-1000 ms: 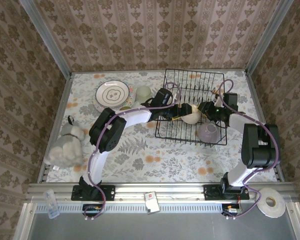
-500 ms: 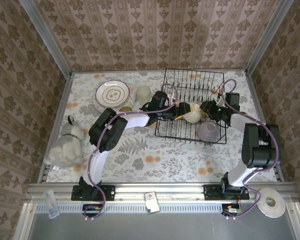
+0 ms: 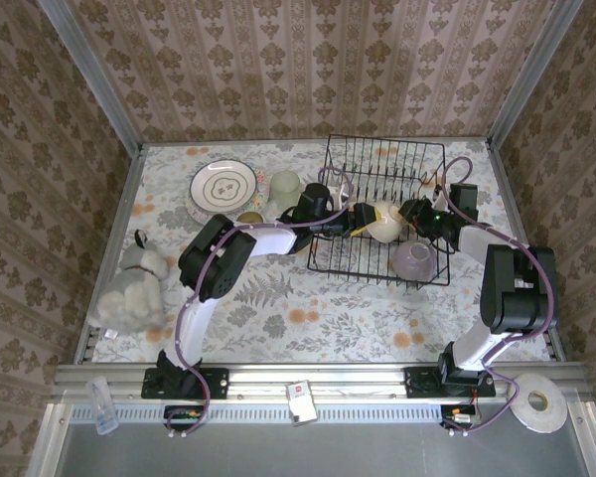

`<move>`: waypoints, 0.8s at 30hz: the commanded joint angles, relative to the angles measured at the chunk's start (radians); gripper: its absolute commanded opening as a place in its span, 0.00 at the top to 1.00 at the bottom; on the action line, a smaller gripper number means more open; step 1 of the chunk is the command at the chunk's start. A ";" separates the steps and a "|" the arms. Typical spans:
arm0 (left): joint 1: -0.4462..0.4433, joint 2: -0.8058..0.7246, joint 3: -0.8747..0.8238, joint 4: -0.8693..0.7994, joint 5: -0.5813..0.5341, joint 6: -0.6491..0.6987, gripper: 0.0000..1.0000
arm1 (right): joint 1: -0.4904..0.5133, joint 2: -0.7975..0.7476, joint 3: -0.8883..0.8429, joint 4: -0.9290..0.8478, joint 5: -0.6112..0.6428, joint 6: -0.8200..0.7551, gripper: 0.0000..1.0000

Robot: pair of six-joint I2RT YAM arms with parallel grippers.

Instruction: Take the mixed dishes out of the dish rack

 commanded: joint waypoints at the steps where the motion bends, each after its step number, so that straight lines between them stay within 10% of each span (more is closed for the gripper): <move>1: -0.026 0.016 0.041 0.121 0.066 0.011 0.37 | 0.010 0.082 -0.049 -0.181 0.109 -0.003 0.62; 24: -0.061 0.147 0.093 0.345 0.055 -0.108 0.73 | 0.011 0.077 -0.009 -0.221 0.099 -0.005 0.62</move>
